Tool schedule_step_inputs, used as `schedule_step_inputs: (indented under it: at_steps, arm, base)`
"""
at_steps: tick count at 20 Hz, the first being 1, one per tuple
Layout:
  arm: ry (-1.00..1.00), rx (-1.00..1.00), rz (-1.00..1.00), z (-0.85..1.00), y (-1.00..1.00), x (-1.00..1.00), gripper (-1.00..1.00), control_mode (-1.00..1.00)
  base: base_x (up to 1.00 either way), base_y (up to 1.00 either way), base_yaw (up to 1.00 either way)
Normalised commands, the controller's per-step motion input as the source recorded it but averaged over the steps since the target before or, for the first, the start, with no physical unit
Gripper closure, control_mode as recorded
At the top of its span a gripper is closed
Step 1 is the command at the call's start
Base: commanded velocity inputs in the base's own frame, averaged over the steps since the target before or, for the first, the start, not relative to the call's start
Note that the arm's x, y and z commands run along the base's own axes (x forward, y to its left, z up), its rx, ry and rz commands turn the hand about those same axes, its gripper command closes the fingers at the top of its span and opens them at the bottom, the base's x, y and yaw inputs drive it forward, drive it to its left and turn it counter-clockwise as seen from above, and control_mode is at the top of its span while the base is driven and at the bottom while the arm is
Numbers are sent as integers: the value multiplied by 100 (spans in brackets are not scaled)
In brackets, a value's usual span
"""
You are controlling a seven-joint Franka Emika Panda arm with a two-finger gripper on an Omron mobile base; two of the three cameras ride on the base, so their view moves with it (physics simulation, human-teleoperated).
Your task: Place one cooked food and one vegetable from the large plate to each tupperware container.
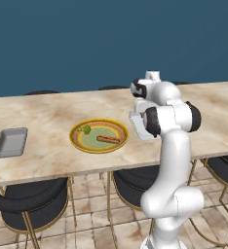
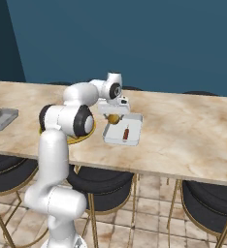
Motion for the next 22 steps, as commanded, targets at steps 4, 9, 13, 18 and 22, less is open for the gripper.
schedule_step_inputs:
  at_steps: [4, 9, 13, 18, 22]
  arm:
    - [0, -2, 0, -58, -4, 34, 100, -100]
    - [0, 0, 0, -36, -10, 45, 100, -100]
    - [-1, 0, 0, -37, -12, 22, 100, -100]
    - [0, 0, 0, -4, 0, 0, -100, -100]
    - [0, 0, 0, 0, 0, 0, -100, -100]
  base:
    - [0, 0, 0]
    - [0, 0, 0]
    - [0, 0, 0]
    - [0, 0, 0]
    - [0, 0, 0]
